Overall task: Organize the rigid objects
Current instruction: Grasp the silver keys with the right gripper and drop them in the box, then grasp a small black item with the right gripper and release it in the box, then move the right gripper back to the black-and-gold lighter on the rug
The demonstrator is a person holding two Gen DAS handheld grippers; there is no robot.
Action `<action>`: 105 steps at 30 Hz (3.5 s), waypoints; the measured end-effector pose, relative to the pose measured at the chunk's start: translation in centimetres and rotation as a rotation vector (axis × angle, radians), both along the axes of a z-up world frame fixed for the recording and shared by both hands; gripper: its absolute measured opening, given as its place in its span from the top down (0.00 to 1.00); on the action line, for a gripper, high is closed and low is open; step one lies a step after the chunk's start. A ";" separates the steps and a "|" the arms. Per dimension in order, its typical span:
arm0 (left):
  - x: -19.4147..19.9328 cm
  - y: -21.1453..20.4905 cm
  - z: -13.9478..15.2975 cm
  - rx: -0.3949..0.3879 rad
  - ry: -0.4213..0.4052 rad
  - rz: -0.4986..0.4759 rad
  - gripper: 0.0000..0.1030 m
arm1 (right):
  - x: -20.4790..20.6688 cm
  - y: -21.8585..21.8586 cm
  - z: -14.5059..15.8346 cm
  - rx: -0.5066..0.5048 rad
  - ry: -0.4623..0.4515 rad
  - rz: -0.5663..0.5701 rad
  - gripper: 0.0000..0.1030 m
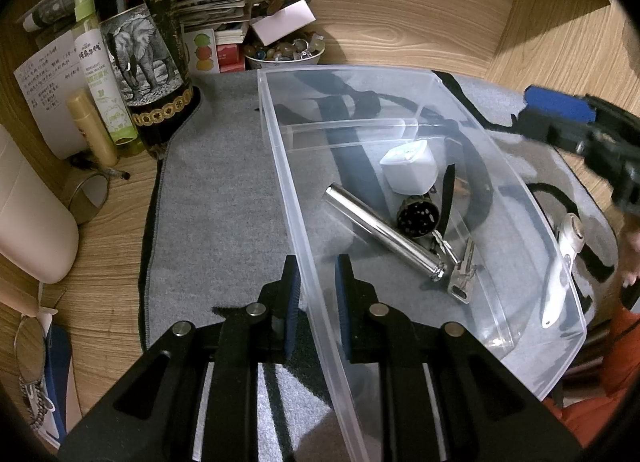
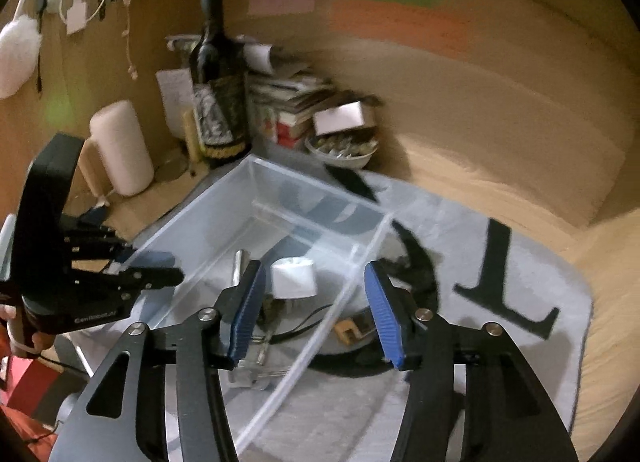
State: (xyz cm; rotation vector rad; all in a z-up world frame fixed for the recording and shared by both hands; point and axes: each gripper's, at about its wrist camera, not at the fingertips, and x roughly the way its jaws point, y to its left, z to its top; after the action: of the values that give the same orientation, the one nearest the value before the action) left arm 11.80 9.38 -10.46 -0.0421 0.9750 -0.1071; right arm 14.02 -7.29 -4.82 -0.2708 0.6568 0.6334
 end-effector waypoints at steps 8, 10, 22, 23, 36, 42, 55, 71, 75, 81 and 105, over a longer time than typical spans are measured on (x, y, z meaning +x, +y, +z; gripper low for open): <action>0.0 0.0 0.0 0.002 0.000 0.000 0.85 | 2.0 -4.0 1.2 0.045 -0.015 -0.122 0.52; 0.0 0.0 0.0 0.002 0.000 -0.001 0.85 | 2.7 -4.9 0.9 0.041 -0.006 -0.153 0.51; 0.0 0.0 0.0 0.005 -0.002 -0.001 0.85 | 6.5 -5.3 -6.3 -0.044 0.253 -0.171 0.51; 0.0 0.0 0.0 0.007 -0.003 -0.001 0.85 | 6.5 -5.0 -6.9 -0.058 0.266 -0.166 0.51; -0.2 -0.1 0.0 0.007 -0.006 -0.001 0.85 | 5.8 -3.8 -9.4 -0.153 0.283 -0.117 0.72; -0.2 -0.1 0.0 0.008 -0.006 -0.001 0.85 | 5.0 -4.5 -8.7 -0.131 0.245 -0.128 0.78; -0.2 -0.1 0.0 0.009 -0.006 -0.001 0.85 | 3.7 -4.7 -2.9 -0.046 0.107 -0.135 0.78; -0.2 -0.1 0.0 0.009 -0.007 -0.001 0.85 | 0.6 -0.3 1.3 0.030 -0.018 0.008 0.78; -0.2 -0.1 0.0 0.009 -0.007 -0.001 0.85 | 0.6 1.0 0.2 0.013 0.012 0.039 0.78; -0.2 -0.2 0.0 0.008 -0.007 -0.001 0.85 | 0.4 2.6 -2.8 -0.055 0.083 0.076 0.78; -0.1 -0.3 0.0 0.009 -0.008 -0.001 0.85 | 0.2 1.9 -1.6 -0.055 0.057 0.051 0.60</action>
State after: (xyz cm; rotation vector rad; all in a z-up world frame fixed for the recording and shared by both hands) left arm 11.67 9.11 -10.43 -0.0325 0.9673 -0.1035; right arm 14.24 -5.34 -6.44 -0.3229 0.7246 0.6747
